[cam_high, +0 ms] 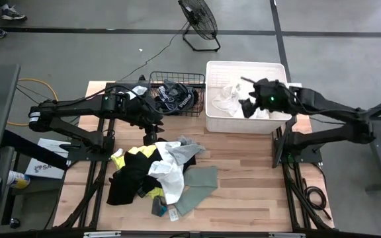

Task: Pick & Place Cloths
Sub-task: Put the green sock into the black bin

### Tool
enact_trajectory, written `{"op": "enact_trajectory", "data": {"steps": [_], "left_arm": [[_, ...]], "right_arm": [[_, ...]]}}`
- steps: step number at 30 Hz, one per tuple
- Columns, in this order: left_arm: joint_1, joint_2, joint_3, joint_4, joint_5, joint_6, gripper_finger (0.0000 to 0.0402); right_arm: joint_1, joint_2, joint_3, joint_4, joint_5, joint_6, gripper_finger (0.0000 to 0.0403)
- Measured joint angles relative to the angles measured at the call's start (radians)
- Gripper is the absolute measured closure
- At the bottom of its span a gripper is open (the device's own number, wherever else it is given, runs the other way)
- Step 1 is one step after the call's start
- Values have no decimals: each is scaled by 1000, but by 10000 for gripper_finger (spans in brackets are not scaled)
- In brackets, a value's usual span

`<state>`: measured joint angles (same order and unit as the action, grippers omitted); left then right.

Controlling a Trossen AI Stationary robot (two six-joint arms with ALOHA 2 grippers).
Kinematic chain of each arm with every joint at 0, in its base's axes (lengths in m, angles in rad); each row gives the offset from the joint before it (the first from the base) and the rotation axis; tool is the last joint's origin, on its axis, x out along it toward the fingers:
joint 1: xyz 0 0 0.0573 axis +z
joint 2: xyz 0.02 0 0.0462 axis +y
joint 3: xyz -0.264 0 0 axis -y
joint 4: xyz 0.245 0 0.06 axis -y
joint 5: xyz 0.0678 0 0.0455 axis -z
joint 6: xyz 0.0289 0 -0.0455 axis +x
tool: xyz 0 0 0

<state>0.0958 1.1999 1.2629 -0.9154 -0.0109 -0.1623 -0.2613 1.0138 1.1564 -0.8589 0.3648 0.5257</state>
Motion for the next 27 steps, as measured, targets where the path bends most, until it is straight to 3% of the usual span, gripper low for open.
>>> {"op": "enact_trajectory", "data": {"steps": [9,15,21,27], "left_arm": [[0,0,0,-2,0,-1,270],[0,0,0,-8,0,-1,270],[0,0,0,-8,0,0,270],[0,0,0,-8,0,1,270]], "right_arm": [[298,5,-44,2,164,10,126],[453,5,-117,1,237,134,129],[572,5,-166,50,242,289,129],[682,23,-193,130,228,316,129]]}}
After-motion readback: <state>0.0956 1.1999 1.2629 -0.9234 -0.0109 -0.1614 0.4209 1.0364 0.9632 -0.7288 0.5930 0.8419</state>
